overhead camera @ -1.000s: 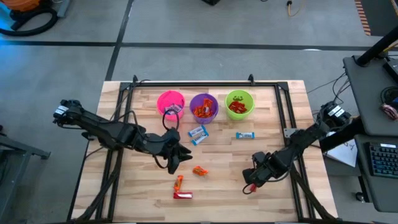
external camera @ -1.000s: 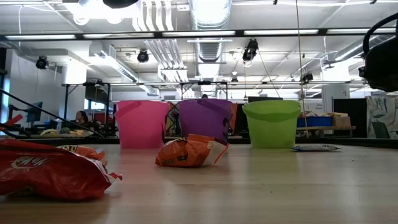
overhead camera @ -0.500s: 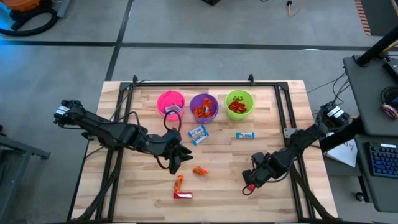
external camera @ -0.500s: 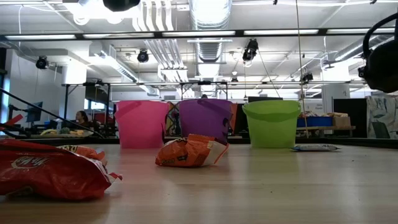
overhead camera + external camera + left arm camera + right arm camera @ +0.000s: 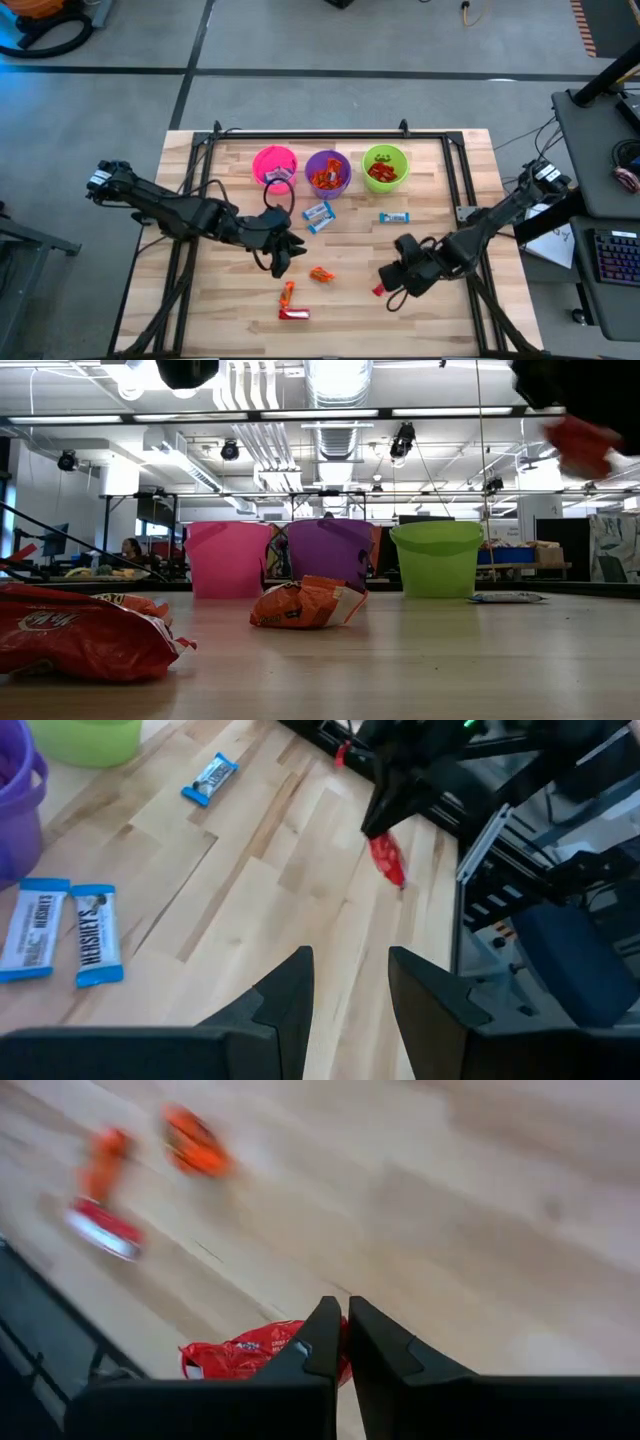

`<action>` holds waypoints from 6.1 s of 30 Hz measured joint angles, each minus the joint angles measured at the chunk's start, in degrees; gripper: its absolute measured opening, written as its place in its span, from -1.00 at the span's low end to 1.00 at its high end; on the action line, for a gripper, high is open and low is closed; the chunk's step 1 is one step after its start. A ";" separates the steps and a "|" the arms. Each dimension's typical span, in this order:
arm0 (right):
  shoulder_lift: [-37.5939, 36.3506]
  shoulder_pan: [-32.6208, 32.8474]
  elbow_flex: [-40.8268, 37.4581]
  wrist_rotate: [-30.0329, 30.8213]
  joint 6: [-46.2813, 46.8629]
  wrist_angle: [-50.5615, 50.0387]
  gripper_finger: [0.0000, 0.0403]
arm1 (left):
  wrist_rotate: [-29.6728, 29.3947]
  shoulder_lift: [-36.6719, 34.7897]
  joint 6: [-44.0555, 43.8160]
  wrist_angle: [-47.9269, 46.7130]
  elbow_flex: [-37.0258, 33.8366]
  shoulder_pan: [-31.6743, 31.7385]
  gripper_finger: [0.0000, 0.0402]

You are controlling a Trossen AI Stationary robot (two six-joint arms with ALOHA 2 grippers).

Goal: Organize candy in baskets
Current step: Put the red chocolate into the green bucket, then put the orange chocolate into the violet bucket

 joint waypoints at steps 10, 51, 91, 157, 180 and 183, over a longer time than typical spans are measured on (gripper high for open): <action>0.79 -11.01 12.76 2.92 -26.52 -0.36 -0.94 | -0.01 -0.37 0.00 -2.90 0.00 0.94 -0.43; 0.93 -55.84 21.42 17.39 -65.62 -20.76 -0.94 | -9.00 -12.35 14.27 -22.66 0.00 16.70 -0.43; 1.45 -61.55 13.41 7.23 -88.19 -6.96 -0.92 | 5.88 -14.69 28.54 -17.54 -0.66 43.78 -0.43; 1.31 -55.75 22.23 -11.36 -79.34 -9.75 -0.07 | 17.16 14.22 -34.93 -11.18 -7.76 -0.86 -0.27; 0.97 -55.32 22.23 -12.78 -82.32 -10.16 -0.07 | 15.26 29.53 -39.59 -12.86 1.92 -3.15 -0.35; 0.97 -55.32 22.23 -12.78 -82.46 -10.78 -0.07 | 15.24 29.87 -41.78 -12.82 1.94 -4.18 -0.37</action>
